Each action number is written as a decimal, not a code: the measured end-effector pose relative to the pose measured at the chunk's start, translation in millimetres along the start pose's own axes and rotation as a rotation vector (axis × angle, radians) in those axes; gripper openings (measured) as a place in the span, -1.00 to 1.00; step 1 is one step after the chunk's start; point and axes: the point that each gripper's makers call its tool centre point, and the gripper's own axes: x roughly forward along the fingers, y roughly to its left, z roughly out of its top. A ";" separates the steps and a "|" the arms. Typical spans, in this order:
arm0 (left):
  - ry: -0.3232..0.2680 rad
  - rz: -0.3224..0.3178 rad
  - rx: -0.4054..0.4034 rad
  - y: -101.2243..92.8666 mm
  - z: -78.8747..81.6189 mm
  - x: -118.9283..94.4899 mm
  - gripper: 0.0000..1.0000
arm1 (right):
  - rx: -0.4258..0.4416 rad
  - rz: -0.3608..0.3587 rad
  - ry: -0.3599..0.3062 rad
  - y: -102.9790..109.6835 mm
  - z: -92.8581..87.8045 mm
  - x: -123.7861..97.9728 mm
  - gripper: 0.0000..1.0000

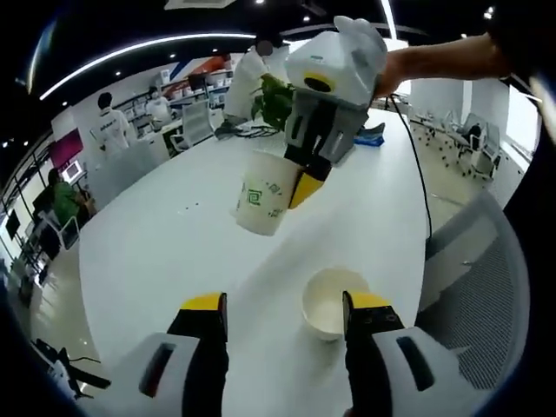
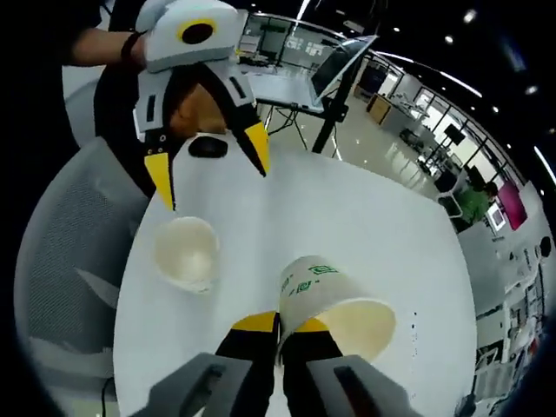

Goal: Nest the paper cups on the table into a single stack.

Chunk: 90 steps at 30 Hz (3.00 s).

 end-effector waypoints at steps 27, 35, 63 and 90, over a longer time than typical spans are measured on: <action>-0.034 -0.015 0.171 -6.7 38.7 11.5 0.12 | -0.266 0.139 0.053 43.8 47.4 -22.0 -1.00; 0.001 -0.055 0.239 -24.0 34.1 16.7 0.06 | -0.341 0.178 0.089 56.3 46.0 -20.7 -1.00; -0.039 -0.058 0.146 -38.6 23.4 17.8 -0.26 | -0.358 0.177 0.100 63.3 43.2 -23.6 -0.85; -0.054 -0.046 0.114 -47.1 11.4 11.3 -0.27 | -0.099 0.214 -0.089 83.8 62.2 -34.0 -1.00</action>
